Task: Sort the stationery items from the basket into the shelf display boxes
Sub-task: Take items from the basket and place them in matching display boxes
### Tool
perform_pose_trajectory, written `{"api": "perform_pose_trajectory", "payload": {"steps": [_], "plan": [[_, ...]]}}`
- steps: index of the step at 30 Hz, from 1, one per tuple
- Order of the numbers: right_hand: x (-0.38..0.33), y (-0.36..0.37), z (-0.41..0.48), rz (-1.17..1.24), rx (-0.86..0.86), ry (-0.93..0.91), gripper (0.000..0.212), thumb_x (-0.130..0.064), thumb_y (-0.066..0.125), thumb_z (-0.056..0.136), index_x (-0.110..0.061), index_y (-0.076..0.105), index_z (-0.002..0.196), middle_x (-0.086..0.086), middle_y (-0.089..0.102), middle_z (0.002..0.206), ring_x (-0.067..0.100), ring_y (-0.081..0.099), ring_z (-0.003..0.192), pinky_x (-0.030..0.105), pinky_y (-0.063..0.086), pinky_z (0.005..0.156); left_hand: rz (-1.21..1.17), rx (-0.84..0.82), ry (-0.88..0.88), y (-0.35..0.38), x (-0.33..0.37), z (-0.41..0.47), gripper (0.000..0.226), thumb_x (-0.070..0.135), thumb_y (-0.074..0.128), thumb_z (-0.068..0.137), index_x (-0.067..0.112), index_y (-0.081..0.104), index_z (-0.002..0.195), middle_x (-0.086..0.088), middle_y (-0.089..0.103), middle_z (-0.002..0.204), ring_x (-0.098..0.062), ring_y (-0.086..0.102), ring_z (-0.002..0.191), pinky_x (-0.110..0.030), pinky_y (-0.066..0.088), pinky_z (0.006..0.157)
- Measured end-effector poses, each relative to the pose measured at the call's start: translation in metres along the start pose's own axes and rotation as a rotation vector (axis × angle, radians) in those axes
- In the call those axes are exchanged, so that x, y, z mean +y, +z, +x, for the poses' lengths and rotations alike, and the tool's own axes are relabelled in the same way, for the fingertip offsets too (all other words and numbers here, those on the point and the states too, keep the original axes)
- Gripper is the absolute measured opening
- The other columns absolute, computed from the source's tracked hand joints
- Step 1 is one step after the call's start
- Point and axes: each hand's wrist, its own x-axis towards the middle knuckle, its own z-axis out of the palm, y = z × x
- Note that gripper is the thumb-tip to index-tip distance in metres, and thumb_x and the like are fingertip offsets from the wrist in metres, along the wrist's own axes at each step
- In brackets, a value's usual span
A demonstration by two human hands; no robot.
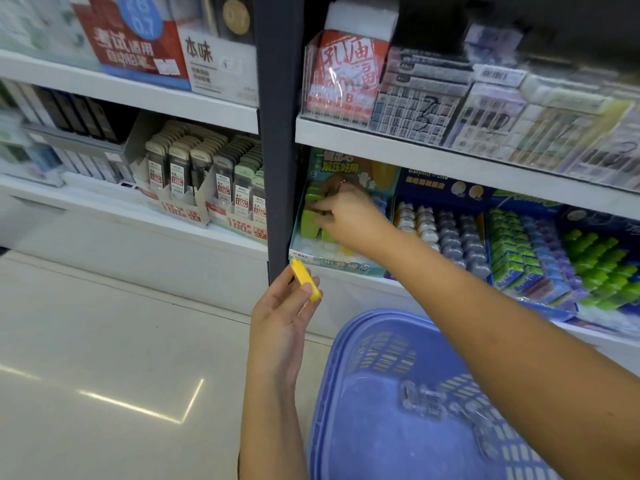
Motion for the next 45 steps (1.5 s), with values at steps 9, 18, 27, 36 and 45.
{"api": "perform_pose_trajectory", "payload": {"steps": [9, 18, 27, 36, 45], "plan": [[0.0, 0.005, -0.101, 1.078, -0.171, 0.32, 0.013, -0.02, 0.07, 0.083, -0.013, 0.067, 0.093, 0.009, 0.071, 0.081, 0.014, 0.068, 0.068, 0.024, 0.057, 0.063, 0.513, 0.014, 0.335, 0.023, -0.012, -0.008, 0.044, 0.007, 0.075, 0.079, 0.037, 0.064, 0.109, 0.004, 0.07, 0.11, -0.01, 0.066, 0.102, -0.028, 0.055, 0.085], [0.017, -0.008, -0.113, 1.065, -0.149, 0.115, 0.036, -0.013, 0.063, 0.089, -0.023, 0.058, 0.123, 0.002, 0.062, 0.117, 0.023, 0.067, 0.092, 0.034, 0.055, 0.082, 0.566, -0.078, 0.35, 0.035, -0.014, -0.012, 0.04, 0.02, 0.068, 0.087, 0.027, 0.06, 0.126, 0.009, 0.068, 0.118, -0.008, 0.062, 0.112, -0.024, 0.052, 0.09], [0.026, -0.005, -0.11, 1.059, 0.004, 0.212, 0.036, -0.02, 0.077, 0.075, -0.021, 0.066, 0.11, -0.006, 0.068, 0.107, 0.007, 0.066, 0.088, 0.024, 0.054, 0.081, -0.005, -0.228, 0.038, 0.04, -0.001, -0.003, 0.037, 0.015, 0.051, 0.089, 0.003, 0.058, 0.123, -0.018, 0.064, 0.122, -0.027, 0.064, 0.111, -0.029, 0.054, 0.086], [0.002, 0.018, -0.103, 1.242, 0.248, 0.279, 0.022, -0.009, 0.063, 0.087, -0.018, 0.065, 0.107, -0.003, 0.069, 0.097, 0.013, 0.068, 0.091, 0.021, 0.054, 0.079, 0.546, -0.018, 0.455, 0.052, -0.016, 0.007, 0.026, 0.011, 0.052, 0.096, 0.026, 0.067, 0.111, 0.006, 0.07, 0.11, -0.007, 0.063, 0.108, -0.023, 0.05, 0.091], [0.031, -0.014, -0.075, 0.406, 0.341, 0.112, 0.028, -0.023, 0.076, 0.077, -0.018, 0.054, 0.095, -0.005, 0.056, 0.074, 0.013, 0.051, 0.066, 0.037, 0.05, 0.068, 1.339, -0.117, 0.594, 0.031, -0.032, 0.016, 0.04, 0.006, 0.051, 0.094, 0.012, 0.052, 0.133, -0.001, 0.048, 0.141, -0.015, 0.025, 0.141, -0.006, 0.011, 0.106]]}}
